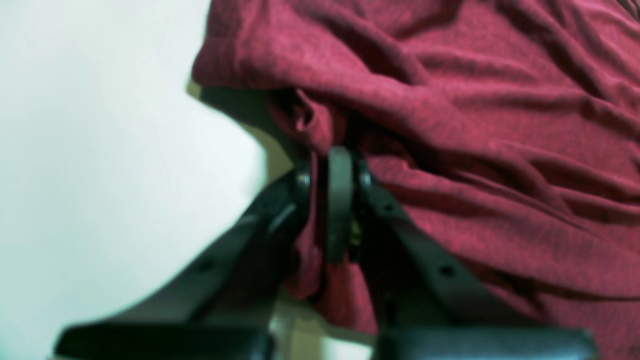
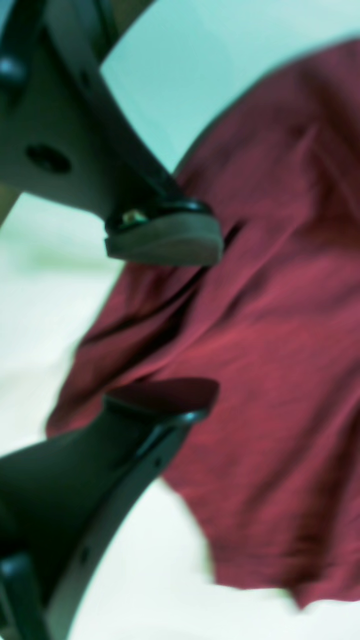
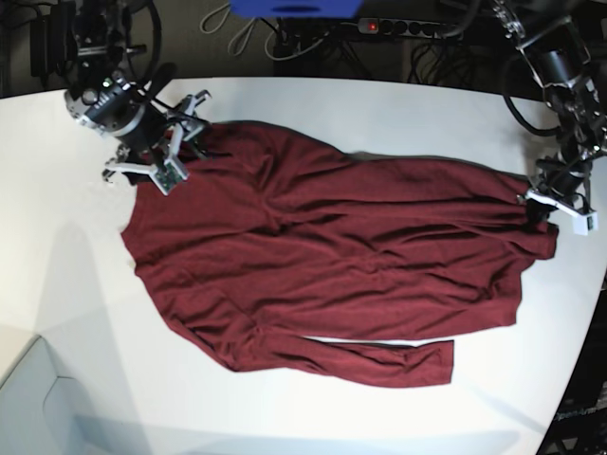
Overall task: Layout the t-shirt on the table in an organized manner, then fold the t-shirt properly
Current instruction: 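Pull both held collar corners apart to stretch the shirt flat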
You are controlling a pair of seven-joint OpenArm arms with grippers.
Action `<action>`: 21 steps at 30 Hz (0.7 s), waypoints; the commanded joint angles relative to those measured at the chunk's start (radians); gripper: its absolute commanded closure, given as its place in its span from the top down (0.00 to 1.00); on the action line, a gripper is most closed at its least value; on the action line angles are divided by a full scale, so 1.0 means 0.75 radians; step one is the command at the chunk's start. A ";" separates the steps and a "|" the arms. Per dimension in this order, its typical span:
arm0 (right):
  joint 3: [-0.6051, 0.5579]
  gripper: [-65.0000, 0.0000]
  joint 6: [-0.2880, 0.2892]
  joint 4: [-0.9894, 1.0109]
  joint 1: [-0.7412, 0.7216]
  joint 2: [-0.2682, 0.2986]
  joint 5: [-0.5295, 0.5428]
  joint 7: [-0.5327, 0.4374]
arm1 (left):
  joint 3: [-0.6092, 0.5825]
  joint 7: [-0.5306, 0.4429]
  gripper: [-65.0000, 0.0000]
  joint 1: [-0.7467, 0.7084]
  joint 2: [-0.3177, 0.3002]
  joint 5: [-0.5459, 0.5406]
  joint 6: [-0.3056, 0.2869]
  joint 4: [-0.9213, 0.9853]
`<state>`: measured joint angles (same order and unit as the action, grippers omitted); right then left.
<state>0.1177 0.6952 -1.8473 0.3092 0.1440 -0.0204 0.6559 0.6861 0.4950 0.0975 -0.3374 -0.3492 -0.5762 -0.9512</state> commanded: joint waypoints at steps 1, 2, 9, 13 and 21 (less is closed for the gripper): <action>0.020 0.61 0.004 -0.003 0.002 0.012 0.018 -0.025 | 0.009 0.008 0.02 0.012 -0.030 0.004 0.002 -0.018; 0.036 0.62 0.004 0.011 0.012 0.014 0.018 -0.025 | 0.009 0.008 0.01 0.012 -0.040 0.004 0.002 -0.024; 0.092 0.62 0.004 0.025 0.043 0.014 0.018 -0.025 | 0.011 0.008 0.00 0.010 -0.091 -0.006 0.002 -0.030; 0.092 0.62 0.004 0.048 0.049 0.014 0.018 -0.025 | 0.011 0.008 0.00 0.010 -0.114 -0.006 0.002 -0.032; 0.092 0.62 0.004 0.115 0.035 0.016 0.018 -0.029 | 0.011 0.008 0.00 0.012 -0.134 -0.006 0.002 -0.032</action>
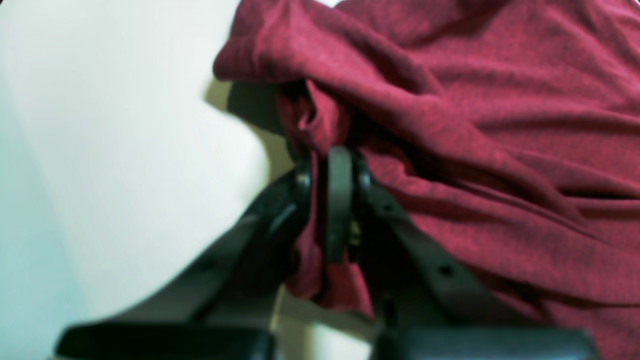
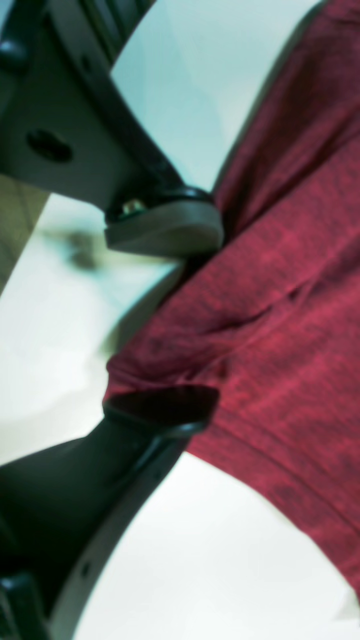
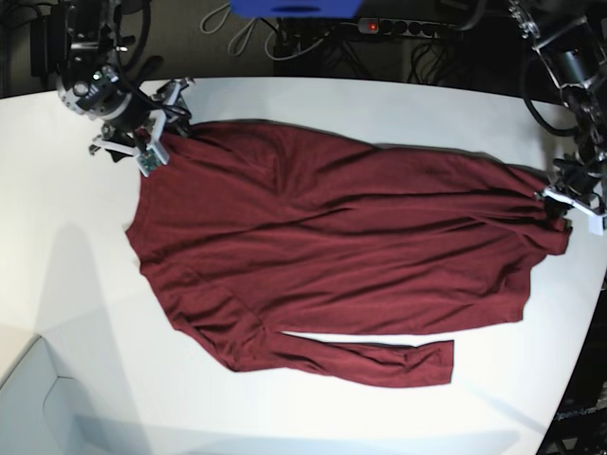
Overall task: Layout the t-shirt on the table in an organized manner, then fold the t-shirt properly
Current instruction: 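Pull both held collar corners apart to stretch the shirt flat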
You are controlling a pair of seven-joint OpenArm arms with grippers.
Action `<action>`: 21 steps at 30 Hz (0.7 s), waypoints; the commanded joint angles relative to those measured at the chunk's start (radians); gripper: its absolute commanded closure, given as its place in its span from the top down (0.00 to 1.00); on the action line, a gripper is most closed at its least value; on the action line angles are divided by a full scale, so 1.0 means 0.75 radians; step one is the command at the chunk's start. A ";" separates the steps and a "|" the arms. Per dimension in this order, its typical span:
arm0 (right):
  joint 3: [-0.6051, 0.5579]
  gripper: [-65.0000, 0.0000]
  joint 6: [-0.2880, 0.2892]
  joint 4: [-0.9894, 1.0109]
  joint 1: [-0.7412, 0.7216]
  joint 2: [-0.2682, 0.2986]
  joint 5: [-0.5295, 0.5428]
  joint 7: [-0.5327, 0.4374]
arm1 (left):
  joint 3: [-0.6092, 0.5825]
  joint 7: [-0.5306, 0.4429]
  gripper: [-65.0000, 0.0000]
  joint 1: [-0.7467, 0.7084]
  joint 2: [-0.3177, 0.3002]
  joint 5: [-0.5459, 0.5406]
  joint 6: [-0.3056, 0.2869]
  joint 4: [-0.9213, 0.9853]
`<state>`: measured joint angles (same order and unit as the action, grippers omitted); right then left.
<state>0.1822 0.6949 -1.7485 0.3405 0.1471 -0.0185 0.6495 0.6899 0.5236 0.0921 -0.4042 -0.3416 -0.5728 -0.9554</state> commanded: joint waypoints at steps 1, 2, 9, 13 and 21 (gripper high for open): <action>0.006 0.62 0.004 -0.012 -0.007 0.012 0.015 -0.030 | 0.006 -0.030 0.00 0.019 -0.049 -0.016 -0.002 -0.026; 0.006 0.62 0.004 -0.010 -0.007 0.012 0.015 -0.047 | 0.006 -0.030 0.00 0.019 -0.051 -0.016 -0.002 -0.026; 0.008 0.61 0.004 0.019 -0.007 0.046 0.015 -0.118 | 0.006 -0.030 0.00 0.019 -0.078 -0.016 -0.002 -0.026; 0.047 0.61 0.004 0.049 -0.005 0.059 0.015 -0.118 | 0.006 -0.030 0.00 0.019 -0.082 -0.016 -0.002 -0.026; 0.045 0.23 0.004 0.109 0.003 0.061 0.015 -0.120 | 0.008 -0.028 0.00 0.011 -0.082 -0.016 -0.002 -0.026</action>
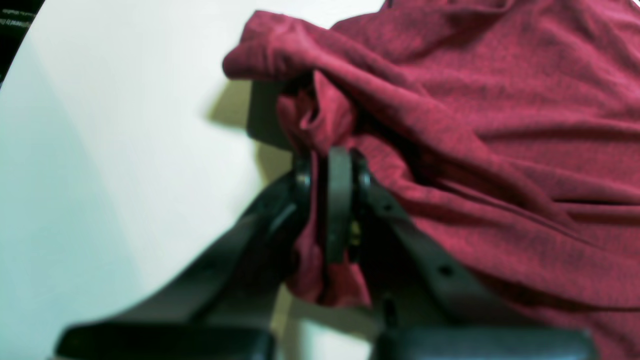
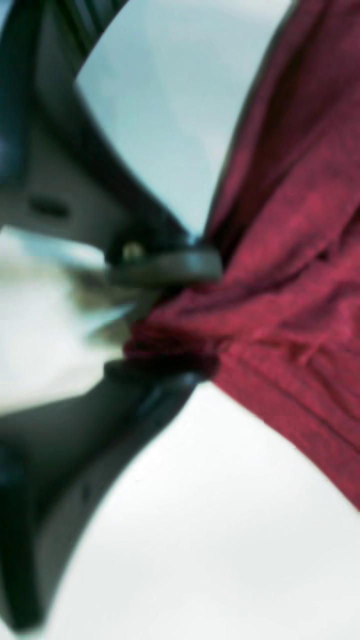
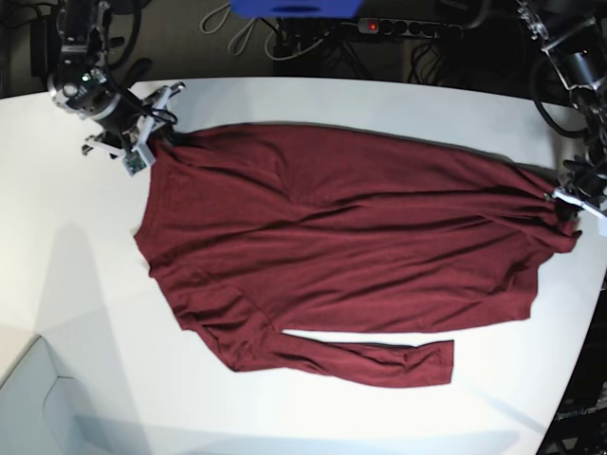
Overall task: Layout the t-shirt on the table in an organized manner, then fold the t-shirt properly
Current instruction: 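Pull both held collar corners apart to stretch the shirt flat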
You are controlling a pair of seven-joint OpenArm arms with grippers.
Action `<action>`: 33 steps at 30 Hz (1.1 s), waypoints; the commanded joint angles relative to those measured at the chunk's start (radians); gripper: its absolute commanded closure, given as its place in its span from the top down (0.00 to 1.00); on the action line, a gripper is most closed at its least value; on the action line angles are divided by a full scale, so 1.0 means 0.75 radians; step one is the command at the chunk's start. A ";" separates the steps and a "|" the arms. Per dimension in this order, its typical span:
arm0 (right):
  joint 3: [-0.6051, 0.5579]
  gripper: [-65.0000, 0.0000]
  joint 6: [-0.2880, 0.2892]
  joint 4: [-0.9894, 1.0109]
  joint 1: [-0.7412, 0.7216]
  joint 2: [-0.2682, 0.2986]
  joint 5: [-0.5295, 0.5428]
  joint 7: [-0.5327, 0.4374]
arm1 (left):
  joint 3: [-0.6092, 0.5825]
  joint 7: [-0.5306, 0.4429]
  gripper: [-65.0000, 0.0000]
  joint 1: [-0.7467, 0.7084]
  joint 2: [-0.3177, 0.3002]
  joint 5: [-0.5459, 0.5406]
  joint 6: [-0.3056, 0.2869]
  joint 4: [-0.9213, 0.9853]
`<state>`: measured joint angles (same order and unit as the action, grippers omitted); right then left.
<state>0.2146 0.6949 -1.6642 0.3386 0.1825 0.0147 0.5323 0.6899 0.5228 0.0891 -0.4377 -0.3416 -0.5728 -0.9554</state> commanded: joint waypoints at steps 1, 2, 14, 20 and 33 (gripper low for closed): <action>0.001 0.15 0.004 -0.002 0.008 0.013 -0.029 0.036 | 0.008 -0.025 0.00 0.015 -0.037 -0.016 -0.002 -0.026; 0.001 0.08 0.004 0.000 0.008 0.013 -0.029 0.036 | 0.008 -0.021 0.00 0.015 -0.037 -0.016 -0.002 -0.026; 0.010 0.00 0.004 -0.096 0.116 0.075 -0.029 0.036 | 0.008 -0.013 0.00 -0.058 -0.045 -0.018 -0.002 -0.090; 0.010 0.00 0.004 -0.157 0.198 0.107 -0.029 0.036 | 0.020 0.090 0.00 -0.191 -0.033 -0.018 -0.002 -0.304; 0.007 0.00 0.004 -0.157 0.257 0.132 -0.027 0.034 | 0.196 0.308 0.00 -0.341 -0.029 -0.006 -0.004 -0.505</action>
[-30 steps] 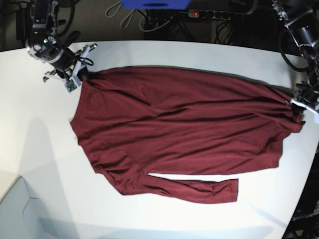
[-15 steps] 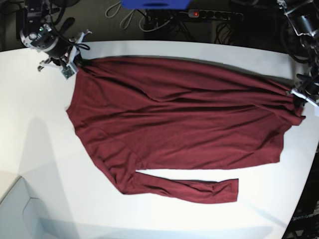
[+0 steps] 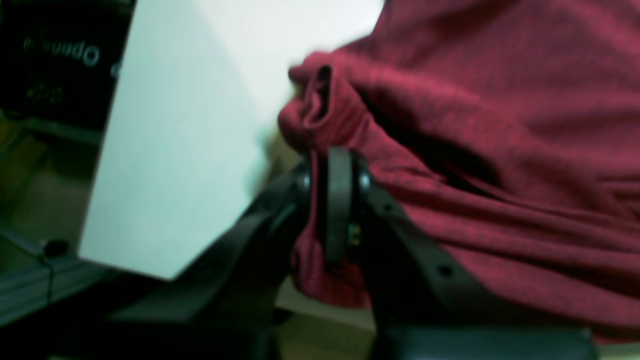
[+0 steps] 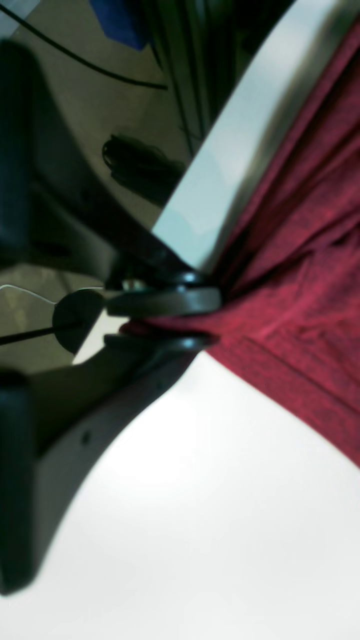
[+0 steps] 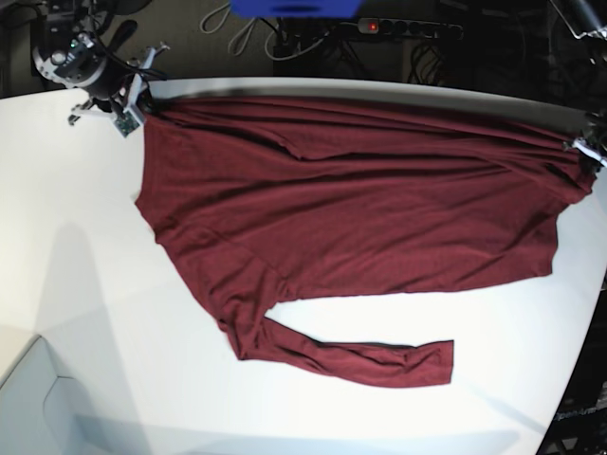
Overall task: Layout the t-shirt on the table in an organized manner, then fold the t-shirt properly
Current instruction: 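Pull both held collar corners apart to stretch the shirt flat, then release the collar corners and move both grippers along the shirt sides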
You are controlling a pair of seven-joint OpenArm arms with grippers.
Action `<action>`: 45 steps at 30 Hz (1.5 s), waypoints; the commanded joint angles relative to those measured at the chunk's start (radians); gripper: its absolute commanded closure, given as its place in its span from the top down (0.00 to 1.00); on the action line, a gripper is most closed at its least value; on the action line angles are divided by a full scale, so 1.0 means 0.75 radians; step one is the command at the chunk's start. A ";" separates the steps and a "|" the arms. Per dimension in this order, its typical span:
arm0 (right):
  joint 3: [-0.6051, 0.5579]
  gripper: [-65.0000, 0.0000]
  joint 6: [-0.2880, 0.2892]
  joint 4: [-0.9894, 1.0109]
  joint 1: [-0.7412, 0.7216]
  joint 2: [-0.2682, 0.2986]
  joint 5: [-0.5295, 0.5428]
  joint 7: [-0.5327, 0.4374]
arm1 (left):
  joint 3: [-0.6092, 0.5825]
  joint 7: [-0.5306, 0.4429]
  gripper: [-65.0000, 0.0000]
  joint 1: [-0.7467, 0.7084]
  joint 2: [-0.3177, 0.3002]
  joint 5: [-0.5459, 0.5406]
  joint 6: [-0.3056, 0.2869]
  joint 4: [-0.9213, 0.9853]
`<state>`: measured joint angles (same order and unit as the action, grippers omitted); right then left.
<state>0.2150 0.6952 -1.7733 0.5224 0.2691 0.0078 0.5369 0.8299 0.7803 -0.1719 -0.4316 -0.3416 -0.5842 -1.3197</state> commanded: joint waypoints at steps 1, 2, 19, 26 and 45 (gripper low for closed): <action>0.005 0.00 0.004 -0.012 0.012 0.017 -0.018 0.028 | 0.009 -0.037 0.00 0.007 -0.033 -0.006 0.011 -0.017; 0.003 0.00 0.004 -0.012 0.012 0.017 -0.018 0.028 | 0.009 -0.037 0.00 0.007 -0.017 -0.006 0.011 -0.017; 0.003 0.11 0.004 -0.012 0.012 0.017 -0.018 0.028 | 0.007 -0.033 0.00 -0.028 0.053 0.129 0.011 -0.017; 0.011 0.25 0.004 -0.014 0.000 0.017 -0.018 0.028 | 0.007 0.055 0.30 -0.050 0.055 0.117 0.011 -0.031; 0.056 0.56 0.004 -0.122 -0.006 -0.012 -0.016 0.032 | 0.034 0.059 0.52 -0.054 0.047 -0.069 0.011 -0.036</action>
<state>0.2523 0.6952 -1.8439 0.5186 0.2523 -0.0135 0.5797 0.8440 0.8379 -0.2127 -0.3683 -0.3866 -0.5800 -1.3251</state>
